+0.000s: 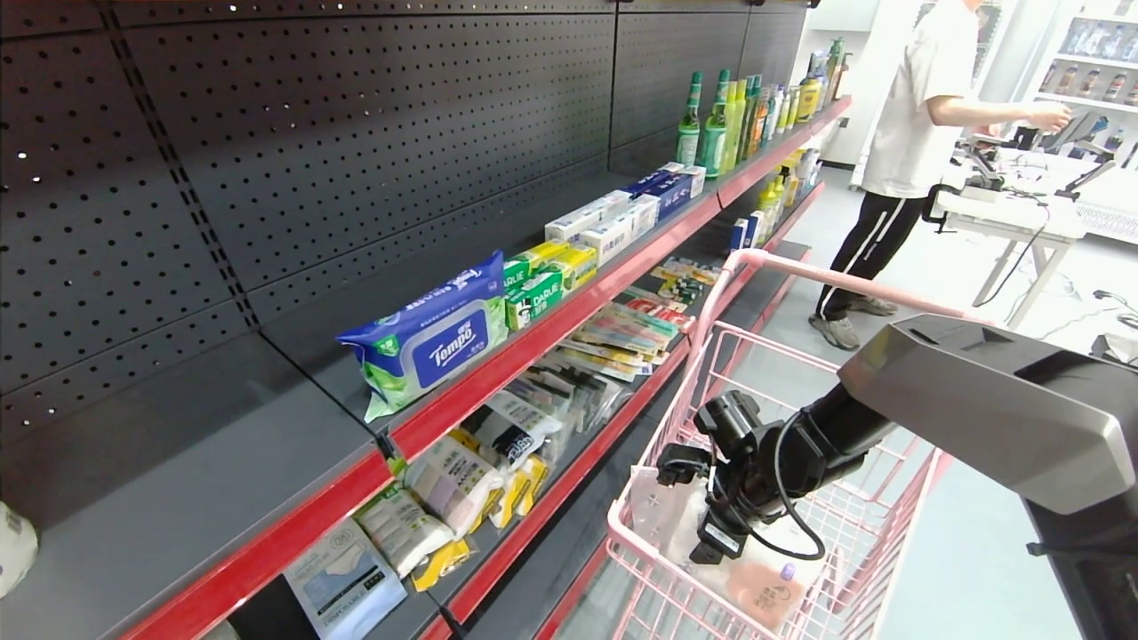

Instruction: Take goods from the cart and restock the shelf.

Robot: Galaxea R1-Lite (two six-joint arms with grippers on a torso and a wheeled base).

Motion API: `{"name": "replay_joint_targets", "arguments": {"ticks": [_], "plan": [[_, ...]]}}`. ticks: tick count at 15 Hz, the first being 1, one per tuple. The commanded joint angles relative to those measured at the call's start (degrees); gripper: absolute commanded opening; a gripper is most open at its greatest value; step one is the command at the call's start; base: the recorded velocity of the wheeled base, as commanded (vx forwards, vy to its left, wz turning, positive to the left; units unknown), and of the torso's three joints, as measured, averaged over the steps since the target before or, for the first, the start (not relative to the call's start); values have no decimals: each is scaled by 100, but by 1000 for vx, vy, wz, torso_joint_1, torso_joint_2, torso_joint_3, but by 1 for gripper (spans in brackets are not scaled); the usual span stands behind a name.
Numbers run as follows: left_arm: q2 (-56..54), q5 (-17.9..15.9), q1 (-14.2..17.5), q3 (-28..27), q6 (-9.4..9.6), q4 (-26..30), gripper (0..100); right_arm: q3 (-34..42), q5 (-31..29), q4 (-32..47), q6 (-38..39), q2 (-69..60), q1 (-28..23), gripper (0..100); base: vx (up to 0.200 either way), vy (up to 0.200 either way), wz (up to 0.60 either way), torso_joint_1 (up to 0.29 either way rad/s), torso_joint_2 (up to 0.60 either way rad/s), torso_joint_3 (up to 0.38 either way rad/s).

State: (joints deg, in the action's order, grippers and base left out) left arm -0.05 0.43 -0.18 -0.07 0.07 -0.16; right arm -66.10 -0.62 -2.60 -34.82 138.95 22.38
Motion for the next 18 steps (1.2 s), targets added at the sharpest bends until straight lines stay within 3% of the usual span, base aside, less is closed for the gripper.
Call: {"name": "replay_joint_targets", "arguments": {"ticks": [1,8,14,18], "plan": [[5,1,1,7,1,-2,100,-26,-17,-48,45,115,3,0,0,0,0,0,0,0],[5,1,1,7,1,-2,100,27,-105,-4,71,89,12,0,0,0,0,0,0,0],[5,1,1,-1,1,-2,100,176,53,22,678,-1810,-331,0,0,0,0,0,0,0],[5,1,1,-1,1,-2,100,827,-210,-48,924,-3199,-595,0,0,0,0,0,0,0]]}}
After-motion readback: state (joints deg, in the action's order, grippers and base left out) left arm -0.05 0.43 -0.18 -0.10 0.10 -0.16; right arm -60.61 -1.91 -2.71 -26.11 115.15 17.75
